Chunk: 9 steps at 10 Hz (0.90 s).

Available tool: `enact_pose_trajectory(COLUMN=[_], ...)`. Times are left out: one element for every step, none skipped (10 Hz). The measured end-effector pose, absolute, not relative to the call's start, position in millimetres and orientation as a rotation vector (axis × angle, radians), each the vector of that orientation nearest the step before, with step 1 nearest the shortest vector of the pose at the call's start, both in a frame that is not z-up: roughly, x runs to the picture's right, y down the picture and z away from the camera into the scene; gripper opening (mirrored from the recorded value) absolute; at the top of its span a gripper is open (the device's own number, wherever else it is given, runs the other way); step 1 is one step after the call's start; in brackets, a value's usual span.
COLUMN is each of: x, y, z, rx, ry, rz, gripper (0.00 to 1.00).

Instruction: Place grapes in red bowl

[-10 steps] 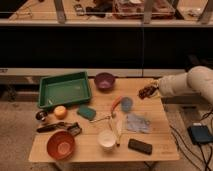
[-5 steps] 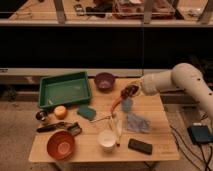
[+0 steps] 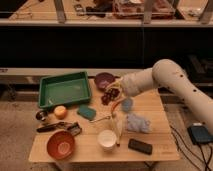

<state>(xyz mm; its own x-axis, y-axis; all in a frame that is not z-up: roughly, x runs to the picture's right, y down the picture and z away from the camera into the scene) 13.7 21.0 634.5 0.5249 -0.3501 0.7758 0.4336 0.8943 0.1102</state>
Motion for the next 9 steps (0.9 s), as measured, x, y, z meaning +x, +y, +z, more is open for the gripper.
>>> enact_pose_trajectory(x=[0, -6, -6, -6, -6, -6, -6, -6, -11], y=[32, 38, 39, 38, 38, 38, 38, 39, 40], z=[630, 627, 627, 627, 627, 627, 627, 626, 623], rx=[-0.111, -0.116, -0.116, -0.115, -0.115, -0.115, -0.115, -0.115, -0.113], ry=[-0.911, -0.911, -0.910, -0.909, -0.910, -0.910, -0.910, -0.911, -0.928], rz=[-0.512, -0.534, -0.535, -0.535, -0.536, -0.536, -0.535, -0.541, -0.563], gripper=[0.00, 0.00, 0.00, 0.00, 0.00, 0.00, 0.00, 0.00, 0.00])
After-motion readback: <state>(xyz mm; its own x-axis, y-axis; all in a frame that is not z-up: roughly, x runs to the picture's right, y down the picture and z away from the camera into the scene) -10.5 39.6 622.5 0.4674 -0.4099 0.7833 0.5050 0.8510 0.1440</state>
